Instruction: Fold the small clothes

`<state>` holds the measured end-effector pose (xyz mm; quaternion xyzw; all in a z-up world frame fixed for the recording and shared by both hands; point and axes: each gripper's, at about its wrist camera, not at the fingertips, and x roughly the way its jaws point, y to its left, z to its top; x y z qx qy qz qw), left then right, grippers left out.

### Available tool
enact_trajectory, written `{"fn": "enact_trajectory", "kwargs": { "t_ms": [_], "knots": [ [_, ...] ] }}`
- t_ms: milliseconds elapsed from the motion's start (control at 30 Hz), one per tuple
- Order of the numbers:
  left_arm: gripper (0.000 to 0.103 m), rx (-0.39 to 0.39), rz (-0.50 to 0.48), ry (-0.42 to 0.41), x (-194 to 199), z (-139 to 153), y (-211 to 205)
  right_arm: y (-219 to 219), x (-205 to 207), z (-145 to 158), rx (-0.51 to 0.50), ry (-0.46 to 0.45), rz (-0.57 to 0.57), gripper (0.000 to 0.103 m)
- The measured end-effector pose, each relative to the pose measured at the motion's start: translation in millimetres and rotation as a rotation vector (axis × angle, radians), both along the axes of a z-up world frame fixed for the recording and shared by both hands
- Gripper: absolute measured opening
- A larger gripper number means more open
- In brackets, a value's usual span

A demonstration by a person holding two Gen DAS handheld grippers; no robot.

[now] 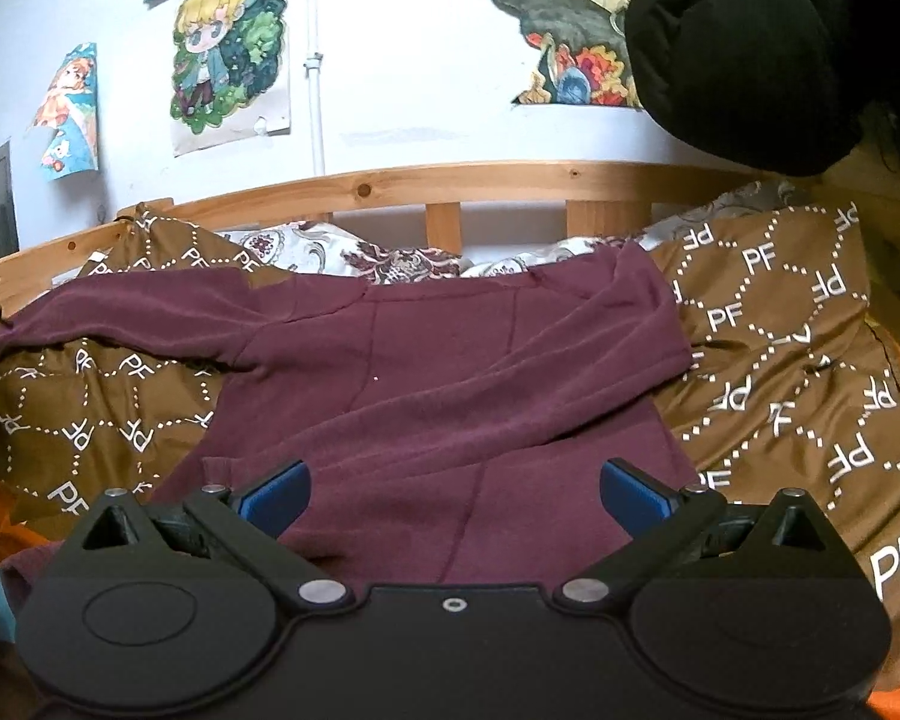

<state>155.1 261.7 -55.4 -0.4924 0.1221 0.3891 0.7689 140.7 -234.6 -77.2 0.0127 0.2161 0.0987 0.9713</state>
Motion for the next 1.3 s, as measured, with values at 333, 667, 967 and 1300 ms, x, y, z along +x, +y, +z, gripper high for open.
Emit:
{"fn": "enact_trajectory", "kwargs": {
  "t_ms": [333, 667, 967, 1300],
  "knots": [
    [0.004, 0.344, -0.023, -0.073, -9, 39, -40, 6, 2, -2, -0.021, -0.014, 0.032, 0.102],
    [0.003, 0.708, -0.251, -0.17, 3, 98, -101, 3, 1, 3, 0.015, -0.051, 0.006, 0.102],
    [0.004, 0.904, -0.76, -0.43, 26, 147, -197, -23, 8, 16, 0.139, -0.08, -0.126, 0.102],
    [0.004, 0.895, -1.604, -0.451, 52, 93, -348, -92, -3, 25, 0.305, -0.107, -0.43, 0.102]
  ]
}}
